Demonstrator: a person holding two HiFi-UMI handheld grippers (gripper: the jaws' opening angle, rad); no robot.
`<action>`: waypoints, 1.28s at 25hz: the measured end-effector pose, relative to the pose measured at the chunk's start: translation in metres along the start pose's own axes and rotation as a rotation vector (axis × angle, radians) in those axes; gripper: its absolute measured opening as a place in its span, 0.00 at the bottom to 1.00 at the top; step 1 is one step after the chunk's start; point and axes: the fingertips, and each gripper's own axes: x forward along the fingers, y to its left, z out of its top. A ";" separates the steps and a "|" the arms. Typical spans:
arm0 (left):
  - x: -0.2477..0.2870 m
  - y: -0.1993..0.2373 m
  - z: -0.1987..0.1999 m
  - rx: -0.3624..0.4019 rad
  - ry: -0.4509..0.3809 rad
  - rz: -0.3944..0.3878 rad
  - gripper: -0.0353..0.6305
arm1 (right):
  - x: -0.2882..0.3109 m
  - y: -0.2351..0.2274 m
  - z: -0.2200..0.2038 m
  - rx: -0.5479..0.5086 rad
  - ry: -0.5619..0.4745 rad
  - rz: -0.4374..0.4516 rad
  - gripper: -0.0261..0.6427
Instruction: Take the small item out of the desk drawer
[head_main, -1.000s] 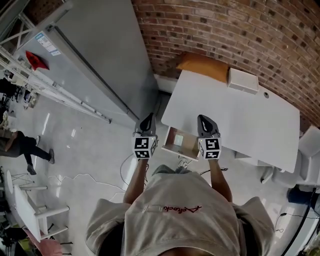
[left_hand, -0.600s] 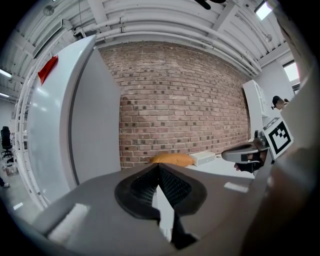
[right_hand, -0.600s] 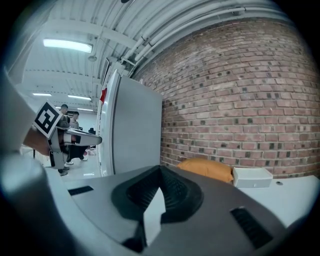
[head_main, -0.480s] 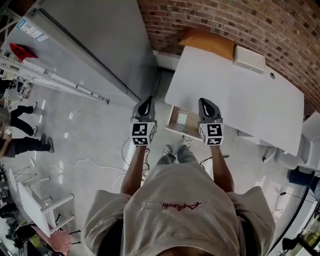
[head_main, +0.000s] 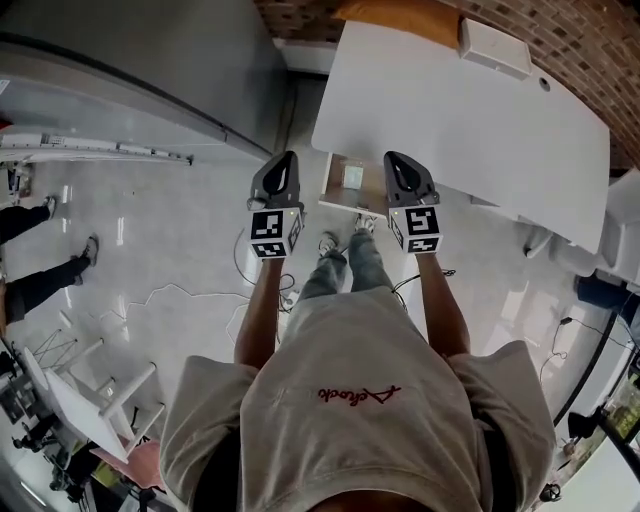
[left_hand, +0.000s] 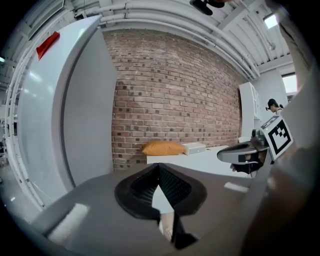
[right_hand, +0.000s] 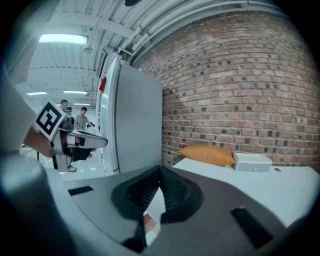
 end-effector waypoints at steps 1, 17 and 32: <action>0.001 -0.001 -0.004 -0.003 0.006 -0.003 0.07 | 0.000 0.001 -0.004 0.003 0.006 0.002 0.06; 0.004 -0.008 -0.078 -0.059 0.110 -0.032 0.07 | 0.005 0.036 -0.084 0.053 0.137 0.057 0.06; 0.006 -0.019 -0.156 -0.092 0.195 -0.065 0.07 | 0.001 0.059 -0.175 0.095 0.269 0.086 0.06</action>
